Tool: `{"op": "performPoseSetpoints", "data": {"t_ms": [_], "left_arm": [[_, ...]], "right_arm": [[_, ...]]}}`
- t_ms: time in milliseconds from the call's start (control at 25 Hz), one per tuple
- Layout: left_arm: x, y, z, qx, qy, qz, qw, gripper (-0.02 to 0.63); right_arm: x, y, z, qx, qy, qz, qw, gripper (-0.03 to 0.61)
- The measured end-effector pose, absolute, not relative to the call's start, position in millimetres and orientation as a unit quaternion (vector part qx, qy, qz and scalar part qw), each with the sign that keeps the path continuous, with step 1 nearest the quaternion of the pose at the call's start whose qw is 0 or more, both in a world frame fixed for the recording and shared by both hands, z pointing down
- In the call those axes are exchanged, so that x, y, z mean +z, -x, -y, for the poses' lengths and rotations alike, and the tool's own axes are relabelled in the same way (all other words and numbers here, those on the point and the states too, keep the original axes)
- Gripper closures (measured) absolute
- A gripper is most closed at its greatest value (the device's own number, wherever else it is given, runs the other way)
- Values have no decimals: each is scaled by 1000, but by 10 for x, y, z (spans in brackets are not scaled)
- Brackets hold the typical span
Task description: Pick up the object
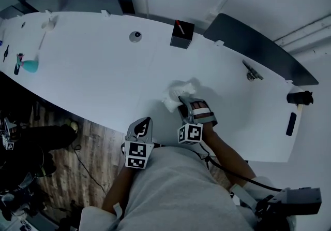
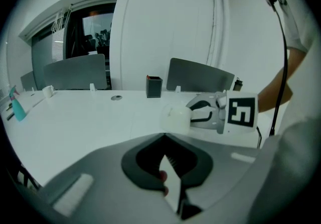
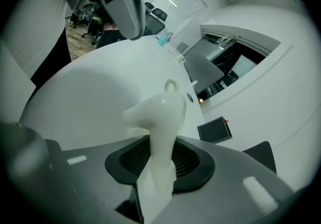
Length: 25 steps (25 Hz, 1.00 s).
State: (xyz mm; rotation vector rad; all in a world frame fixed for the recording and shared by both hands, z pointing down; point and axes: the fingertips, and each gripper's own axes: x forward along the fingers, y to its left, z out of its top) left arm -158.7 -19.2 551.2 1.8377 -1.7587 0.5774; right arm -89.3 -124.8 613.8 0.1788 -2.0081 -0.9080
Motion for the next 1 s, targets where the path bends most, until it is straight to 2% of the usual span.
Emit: {"op": "performPoseSetpoints", "data": {"t_ms": [200, 320, 440, 640, 840, 1000], "left_arm": [[5372, 1732, 323, 187, -686, 658, 248, 612], [5201, 1815, 400, 182, -697, 655, 227, 612], [4817, 1821, 556, 165, -726, 645, 174, 612], [4162, 1724, 811, 104, -780, 608, 107, 612], [3595, 1582, 838, 48, -831, 550, 70, 612], [3431, 1376, 733, 22, -898, 432, 83, 612]], "right_arm": [[5687, 920, 1257, -214, -95, 891, 390, 450], [5237, 962, 1214, -98, -92, 938, 318, 449], [4783, 969, 1169, 1, -82, 966, 246, 449], [4090, 928, 1050, 108, -41, 985, 132, 449], [3443, 753, 946, 241, 42, 969, -20, 449], [3322, 591, 822, 267, 86, 959, -47, 449]]}}
